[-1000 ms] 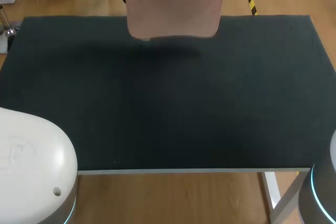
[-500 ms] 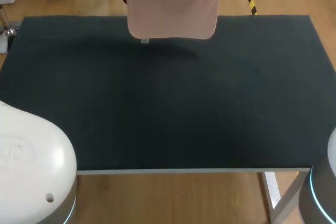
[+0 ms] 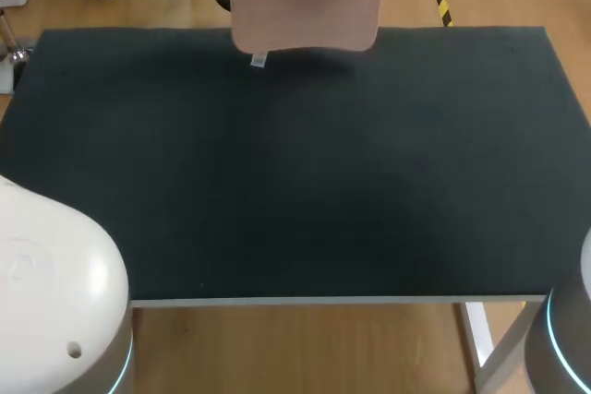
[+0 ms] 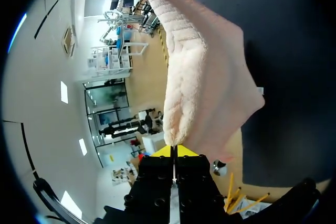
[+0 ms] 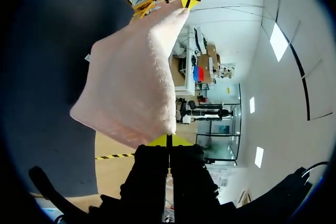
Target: Fold the towel
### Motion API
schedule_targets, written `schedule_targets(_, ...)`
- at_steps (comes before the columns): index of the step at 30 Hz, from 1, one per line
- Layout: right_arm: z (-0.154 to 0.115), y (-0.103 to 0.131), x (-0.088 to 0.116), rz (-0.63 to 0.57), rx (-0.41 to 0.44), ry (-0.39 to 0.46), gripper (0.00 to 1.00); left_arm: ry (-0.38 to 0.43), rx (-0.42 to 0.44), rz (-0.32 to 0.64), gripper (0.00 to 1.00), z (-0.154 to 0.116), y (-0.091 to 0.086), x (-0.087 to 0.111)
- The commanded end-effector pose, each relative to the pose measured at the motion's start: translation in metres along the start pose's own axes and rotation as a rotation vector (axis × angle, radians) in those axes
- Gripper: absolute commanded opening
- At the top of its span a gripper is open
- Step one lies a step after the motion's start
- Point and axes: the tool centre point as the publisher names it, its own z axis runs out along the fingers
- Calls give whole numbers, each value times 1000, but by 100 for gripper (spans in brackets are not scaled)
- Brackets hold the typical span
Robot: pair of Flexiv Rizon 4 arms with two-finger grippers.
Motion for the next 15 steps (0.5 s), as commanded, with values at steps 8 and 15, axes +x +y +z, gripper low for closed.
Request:
schedule_targets(8,-44,-4,85,30,-48,102,0,85,99,-55,0,-32,-30,106)
schedule_targets(15,-66,4,130,69,-72,179,0,128,142,-79,0,-65,-50,153)
